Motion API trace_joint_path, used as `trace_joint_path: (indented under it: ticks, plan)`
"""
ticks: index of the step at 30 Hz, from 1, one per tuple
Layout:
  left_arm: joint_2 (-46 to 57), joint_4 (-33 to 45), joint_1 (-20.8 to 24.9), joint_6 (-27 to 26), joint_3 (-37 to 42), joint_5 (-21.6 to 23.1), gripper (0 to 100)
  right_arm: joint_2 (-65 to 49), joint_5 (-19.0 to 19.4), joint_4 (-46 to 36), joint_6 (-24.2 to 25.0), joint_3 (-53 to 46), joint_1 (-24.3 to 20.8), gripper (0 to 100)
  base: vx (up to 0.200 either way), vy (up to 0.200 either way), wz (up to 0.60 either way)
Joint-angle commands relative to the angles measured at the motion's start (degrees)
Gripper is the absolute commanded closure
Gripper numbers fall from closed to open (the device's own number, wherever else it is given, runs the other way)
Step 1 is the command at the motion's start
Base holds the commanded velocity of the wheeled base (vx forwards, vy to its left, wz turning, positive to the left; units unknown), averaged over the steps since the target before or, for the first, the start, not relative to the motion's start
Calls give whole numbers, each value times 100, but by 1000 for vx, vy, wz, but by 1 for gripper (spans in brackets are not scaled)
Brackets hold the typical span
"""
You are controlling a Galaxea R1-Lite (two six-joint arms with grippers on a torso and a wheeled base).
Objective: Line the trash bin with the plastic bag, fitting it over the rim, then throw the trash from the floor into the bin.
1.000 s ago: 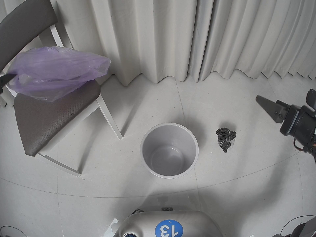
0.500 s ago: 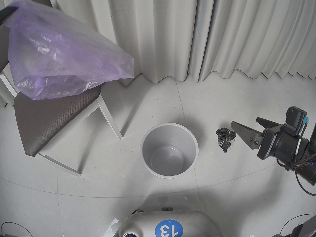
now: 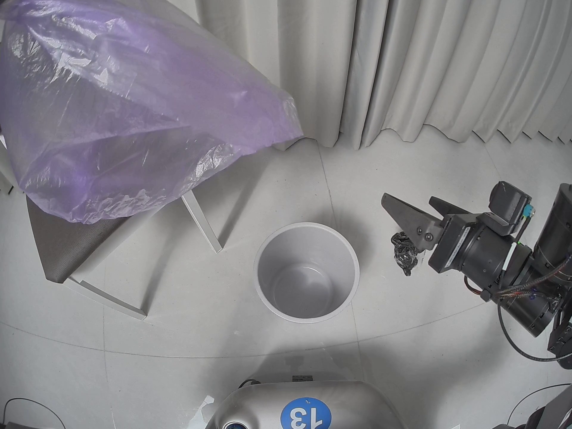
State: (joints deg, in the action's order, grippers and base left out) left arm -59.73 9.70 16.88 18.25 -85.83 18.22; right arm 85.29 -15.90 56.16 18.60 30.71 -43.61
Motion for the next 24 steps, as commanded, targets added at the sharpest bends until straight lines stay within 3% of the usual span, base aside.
trace_joint_path:
  ticks: [1,8,13,21,24]
  plan:
    - [392,40,351,-234,225,67,100,278,104,62,65,120,10,0,0,0,0]
    - [498,-4,518,-401,322,630,100,199,236,88,838,199,-34,0,0,0,0]
    - [480,-12,729,-489,251,638,100,190,254,229,1154,155,-60,0,0,0,0]
    - [515,-12,781,-515,251,638,100,41,271,229,1400,-3,-913,0,0,0,0]
    - [551,-12,843,-515,216,638,100,111,280,229,1400,14,-1018,0,0,0,0]
